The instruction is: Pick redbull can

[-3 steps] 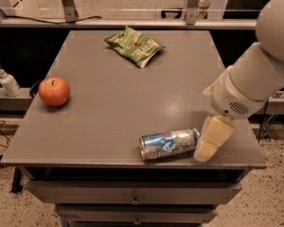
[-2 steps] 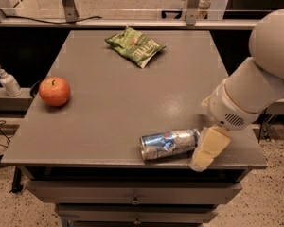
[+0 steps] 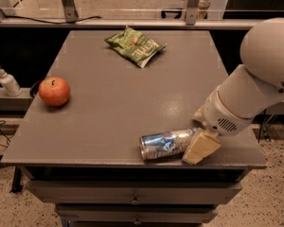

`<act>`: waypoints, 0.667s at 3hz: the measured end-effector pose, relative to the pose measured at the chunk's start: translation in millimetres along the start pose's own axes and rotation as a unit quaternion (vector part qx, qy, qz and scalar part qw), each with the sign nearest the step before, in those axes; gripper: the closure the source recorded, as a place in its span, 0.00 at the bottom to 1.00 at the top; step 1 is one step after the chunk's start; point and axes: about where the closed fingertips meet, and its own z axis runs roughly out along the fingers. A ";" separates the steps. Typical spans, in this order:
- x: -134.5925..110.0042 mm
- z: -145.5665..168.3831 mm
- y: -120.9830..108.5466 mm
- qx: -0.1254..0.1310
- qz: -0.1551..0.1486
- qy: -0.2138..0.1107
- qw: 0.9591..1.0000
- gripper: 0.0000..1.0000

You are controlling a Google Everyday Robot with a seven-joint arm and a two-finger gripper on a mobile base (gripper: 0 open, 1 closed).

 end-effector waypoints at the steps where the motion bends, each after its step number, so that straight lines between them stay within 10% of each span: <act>1: -3.3 -3.4 1.3 -0.002 0.000 0.000 1.000 0.64; 2: -5.5 -9.5 1.7 -0.002 0.000 0.000 1.000 0.88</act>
Offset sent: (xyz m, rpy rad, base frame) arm -0.0018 0.0209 0.0073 -0.0010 0.0276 0.0180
